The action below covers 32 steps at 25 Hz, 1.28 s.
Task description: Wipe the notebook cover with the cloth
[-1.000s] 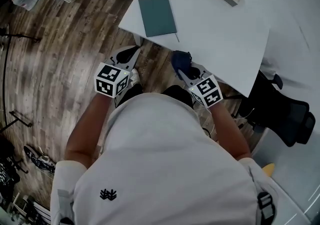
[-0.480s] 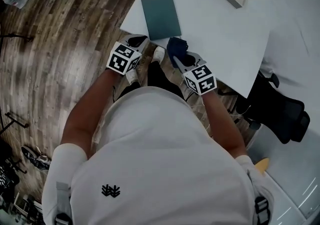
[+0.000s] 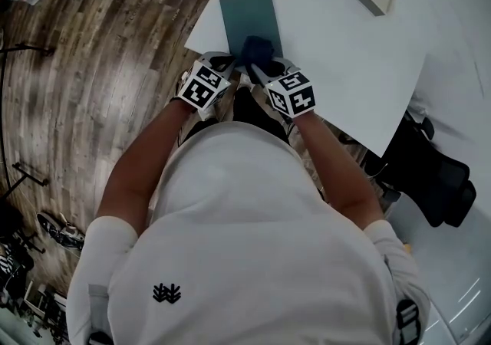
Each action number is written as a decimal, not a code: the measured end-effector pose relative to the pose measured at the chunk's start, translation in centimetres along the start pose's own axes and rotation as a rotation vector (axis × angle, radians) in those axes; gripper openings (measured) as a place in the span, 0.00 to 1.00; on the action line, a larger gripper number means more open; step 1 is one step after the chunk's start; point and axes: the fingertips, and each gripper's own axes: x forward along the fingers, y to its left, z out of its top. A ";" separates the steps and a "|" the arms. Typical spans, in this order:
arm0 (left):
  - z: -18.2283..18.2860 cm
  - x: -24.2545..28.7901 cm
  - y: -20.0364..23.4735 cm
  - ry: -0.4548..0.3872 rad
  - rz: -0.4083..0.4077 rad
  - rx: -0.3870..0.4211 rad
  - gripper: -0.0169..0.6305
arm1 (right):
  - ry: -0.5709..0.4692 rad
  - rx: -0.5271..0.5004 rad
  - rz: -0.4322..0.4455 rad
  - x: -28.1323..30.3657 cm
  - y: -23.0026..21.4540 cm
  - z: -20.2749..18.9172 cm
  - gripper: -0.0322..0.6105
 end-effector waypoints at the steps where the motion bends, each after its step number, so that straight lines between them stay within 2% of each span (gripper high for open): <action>1: -0.1 0.2 0.0 0.004 -0.004 0.004 0.03 | 0.008 -0.004 0.008 0.4 0.0 0.2 0.12; 7: -0.8 0.7 -0.3 0.010 -0.038 -0.013 0.03 | 0.065 -0.062 0.056 3.1 0.8 0.4 0.12; 12: -0.8 0.5 -0.3 0.028 -0.055 -0.041 0.04 | 0.090 -0.064 0.050 3.7 0.1 0.2 0.12; 20: -1.0 0.3 -0.3 0.024 -0.069 -0.081 0.04 | 0.103 -0.032 -0.009 2.5 -3.0 -0.5 0.12; 32: -1.1 0.4 -0.2 0.028 -0.084 -0.082 0.04 | 0.133 0.017 -0.124 -0.8 -9.3 -2.4 0.12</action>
